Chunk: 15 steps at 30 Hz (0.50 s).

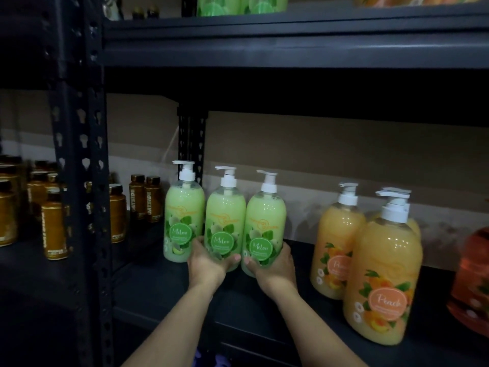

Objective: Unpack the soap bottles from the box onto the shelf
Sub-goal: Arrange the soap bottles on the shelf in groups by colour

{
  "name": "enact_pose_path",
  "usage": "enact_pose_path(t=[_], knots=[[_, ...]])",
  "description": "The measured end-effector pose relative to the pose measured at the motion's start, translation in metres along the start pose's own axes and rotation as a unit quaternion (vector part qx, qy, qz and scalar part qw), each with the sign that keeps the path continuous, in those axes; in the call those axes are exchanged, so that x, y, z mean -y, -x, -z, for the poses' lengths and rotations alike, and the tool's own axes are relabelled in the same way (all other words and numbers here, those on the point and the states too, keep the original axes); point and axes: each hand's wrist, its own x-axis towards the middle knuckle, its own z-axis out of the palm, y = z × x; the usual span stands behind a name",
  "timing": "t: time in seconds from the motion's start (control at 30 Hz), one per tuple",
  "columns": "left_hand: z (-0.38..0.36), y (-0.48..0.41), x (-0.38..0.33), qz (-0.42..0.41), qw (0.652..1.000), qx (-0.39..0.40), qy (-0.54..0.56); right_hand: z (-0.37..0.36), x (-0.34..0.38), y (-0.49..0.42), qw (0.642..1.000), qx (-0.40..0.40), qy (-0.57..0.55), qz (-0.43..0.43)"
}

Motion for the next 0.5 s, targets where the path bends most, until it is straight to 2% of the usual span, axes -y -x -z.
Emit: enact_pose_path(t=[0.5], knots=[[-0.0017,0.0061,-0.0074,0.006,1.0,-0.024,-0.01,-0.0073,-0.0022,0.0011,1.0,-0.003,0.006,0.006]])
